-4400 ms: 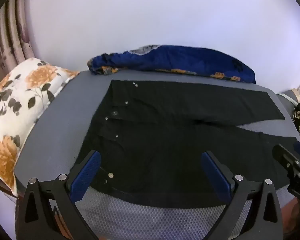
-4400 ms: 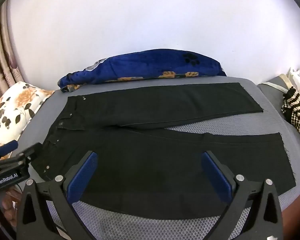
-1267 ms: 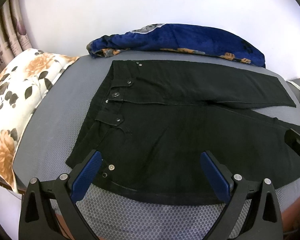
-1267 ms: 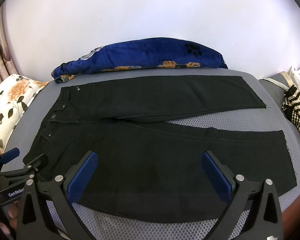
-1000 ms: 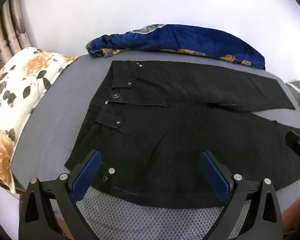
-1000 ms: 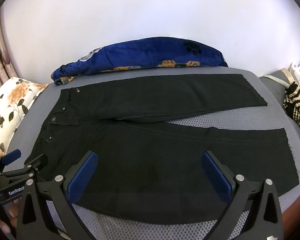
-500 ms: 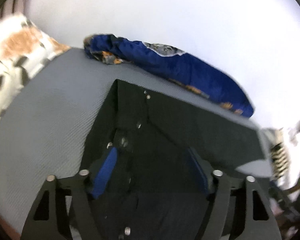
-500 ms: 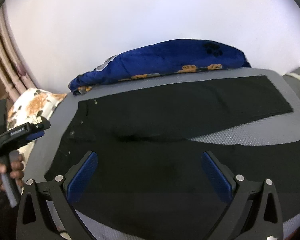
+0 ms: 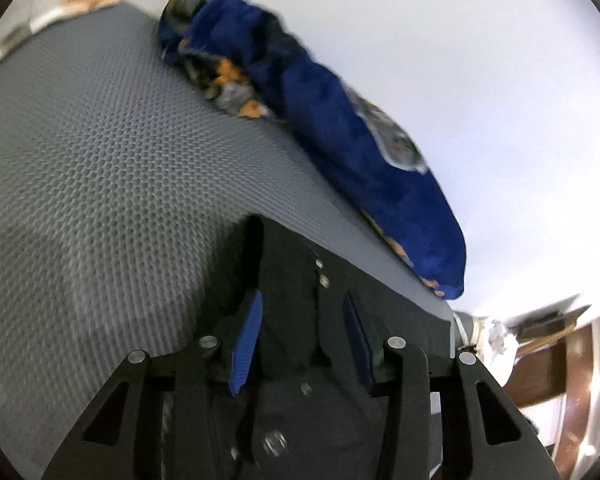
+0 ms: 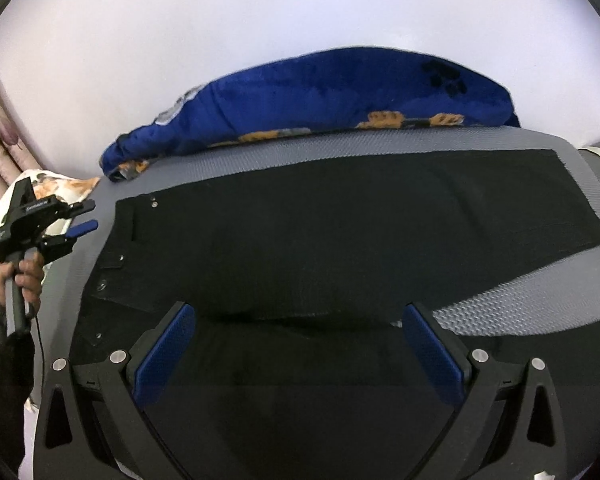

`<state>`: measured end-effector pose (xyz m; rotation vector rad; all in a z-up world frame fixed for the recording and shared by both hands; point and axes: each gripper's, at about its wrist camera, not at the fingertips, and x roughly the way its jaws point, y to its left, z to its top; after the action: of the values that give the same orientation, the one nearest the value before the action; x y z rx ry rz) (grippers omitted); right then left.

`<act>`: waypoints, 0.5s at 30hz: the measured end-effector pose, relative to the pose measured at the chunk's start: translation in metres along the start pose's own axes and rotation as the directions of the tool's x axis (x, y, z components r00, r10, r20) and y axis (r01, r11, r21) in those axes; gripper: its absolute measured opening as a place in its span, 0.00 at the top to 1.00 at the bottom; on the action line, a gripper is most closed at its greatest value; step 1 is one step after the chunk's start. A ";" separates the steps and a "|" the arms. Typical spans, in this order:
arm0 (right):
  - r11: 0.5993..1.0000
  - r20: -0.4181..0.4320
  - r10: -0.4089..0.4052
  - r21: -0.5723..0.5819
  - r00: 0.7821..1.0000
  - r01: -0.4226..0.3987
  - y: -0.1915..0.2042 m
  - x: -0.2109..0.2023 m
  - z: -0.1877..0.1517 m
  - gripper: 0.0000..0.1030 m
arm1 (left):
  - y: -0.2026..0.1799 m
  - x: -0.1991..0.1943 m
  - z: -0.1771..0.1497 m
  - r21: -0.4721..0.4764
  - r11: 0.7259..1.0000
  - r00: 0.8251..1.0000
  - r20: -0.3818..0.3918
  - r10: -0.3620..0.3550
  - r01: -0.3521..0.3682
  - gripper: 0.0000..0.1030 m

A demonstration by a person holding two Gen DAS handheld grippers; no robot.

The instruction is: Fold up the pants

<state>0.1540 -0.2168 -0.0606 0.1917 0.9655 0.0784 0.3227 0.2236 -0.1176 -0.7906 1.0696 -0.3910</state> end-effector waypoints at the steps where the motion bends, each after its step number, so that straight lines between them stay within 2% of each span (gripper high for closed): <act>1: 1.000 -0.006 0.000 0.000 1.000 0.000 0.001 0.005 0.001 0.00 | 0.005 0.005 0.004 -0.014 1.000 1.000 -0.012 0.000 -0.001 0.58; 4: 1.000 -0.025 0.001 -0.003 1.000 -0.001 0.005 0.018 0.006 0.00 | 0.015 0.020 0.013 -0.028 1.000 0.999 -0.044 -0.013 0.012 0.58; 9: 1.000 -0.042 -0.002 -0.021 0.999 0.001 0.011 0.036 0.015 0.00 | 0.017 0.039 0.023 0.011 0.999 0.995 -0.095 -0.038 0.039 0.58; 15: 0.999 -0.051 0.001 -0.036 0.999 -0.003 0.014 0.056 0.030 0.00 | 0.005 0.064 0.036 0.068 0.989 0.981 -0.158 -0.117 0.129 0.58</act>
<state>0.2113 -0.1983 -0.0865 0.1579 1.0143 0.1027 0.3830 0.1998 -0.1523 -0.7682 1.1448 -0.6033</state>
